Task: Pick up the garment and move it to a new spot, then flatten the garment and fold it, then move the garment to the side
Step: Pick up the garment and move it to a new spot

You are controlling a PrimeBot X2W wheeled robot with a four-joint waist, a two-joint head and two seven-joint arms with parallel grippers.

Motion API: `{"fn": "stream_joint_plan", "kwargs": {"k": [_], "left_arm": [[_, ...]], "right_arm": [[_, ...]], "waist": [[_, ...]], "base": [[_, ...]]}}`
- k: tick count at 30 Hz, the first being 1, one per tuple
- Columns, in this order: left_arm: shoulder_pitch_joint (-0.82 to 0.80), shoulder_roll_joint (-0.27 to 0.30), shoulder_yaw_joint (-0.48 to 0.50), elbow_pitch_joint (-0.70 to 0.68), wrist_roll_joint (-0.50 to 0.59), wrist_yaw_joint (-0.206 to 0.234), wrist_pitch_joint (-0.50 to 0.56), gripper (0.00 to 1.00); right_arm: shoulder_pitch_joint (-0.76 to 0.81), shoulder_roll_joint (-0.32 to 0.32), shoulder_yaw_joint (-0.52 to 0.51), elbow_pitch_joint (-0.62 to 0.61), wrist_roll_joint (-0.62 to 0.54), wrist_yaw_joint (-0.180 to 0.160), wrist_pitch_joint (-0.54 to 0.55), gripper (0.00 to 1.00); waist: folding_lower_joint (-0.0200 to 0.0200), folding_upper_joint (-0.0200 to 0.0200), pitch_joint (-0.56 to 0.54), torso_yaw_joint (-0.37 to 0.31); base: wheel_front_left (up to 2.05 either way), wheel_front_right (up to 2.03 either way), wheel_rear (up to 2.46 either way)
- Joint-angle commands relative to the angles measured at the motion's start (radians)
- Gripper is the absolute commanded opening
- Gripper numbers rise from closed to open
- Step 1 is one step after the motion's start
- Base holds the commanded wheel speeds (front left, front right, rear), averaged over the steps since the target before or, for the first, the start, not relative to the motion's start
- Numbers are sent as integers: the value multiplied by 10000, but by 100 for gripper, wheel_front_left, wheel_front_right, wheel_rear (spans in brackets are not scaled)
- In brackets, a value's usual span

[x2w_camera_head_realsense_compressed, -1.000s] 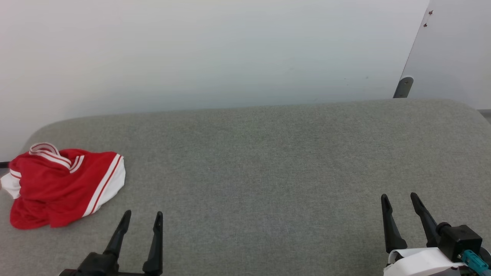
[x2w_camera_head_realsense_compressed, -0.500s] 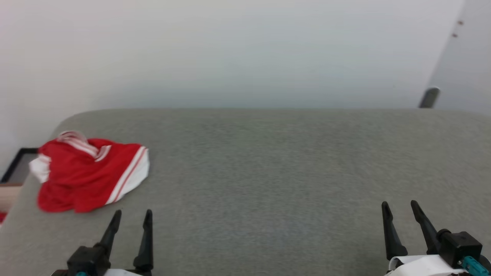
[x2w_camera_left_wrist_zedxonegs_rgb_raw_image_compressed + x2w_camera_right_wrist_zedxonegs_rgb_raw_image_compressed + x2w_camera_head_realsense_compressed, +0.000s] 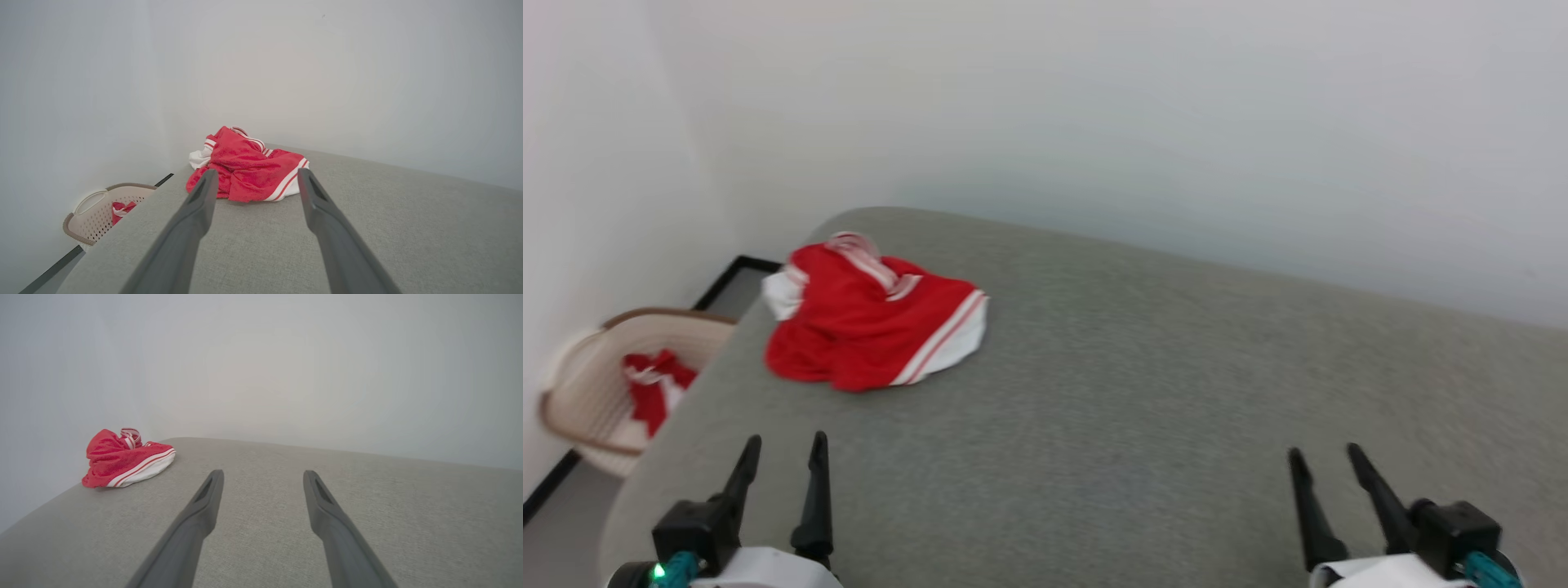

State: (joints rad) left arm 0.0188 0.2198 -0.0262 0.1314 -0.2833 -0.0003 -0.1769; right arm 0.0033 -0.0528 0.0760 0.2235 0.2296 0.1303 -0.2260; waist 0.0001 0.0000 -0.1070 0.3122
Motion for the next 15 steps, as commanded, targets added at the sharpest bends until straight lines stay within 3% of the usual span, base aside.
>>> {"fn": "stream_joint_plan", "kwargs": {"k": [1,6,9,15], "left_arm": [[-50,16,86,-101,-78,108,-29,100],[-124,-62,149,-234,-217,177,-20,100],[-331,-134,177,-371,-555,-5,114,100],[-1270,382,-2,-401,-793,-447,1176,100]], "right_arm": [[-223,38,228,51,23,8,-19,100],[-479,32,442,227,68,8,-31,100],[-587,29,486,330,256,8,-43,100],[-254,32,273,361,155,6,-66,100]], "waist": [[-1,0,-223,998],[-1,0,-86,1157],[-1,0,-34,1206],[-1,0,68,1146]], "base": [[0,0,0],[0,0,0],[0,0,0],[0,0,0]]}}
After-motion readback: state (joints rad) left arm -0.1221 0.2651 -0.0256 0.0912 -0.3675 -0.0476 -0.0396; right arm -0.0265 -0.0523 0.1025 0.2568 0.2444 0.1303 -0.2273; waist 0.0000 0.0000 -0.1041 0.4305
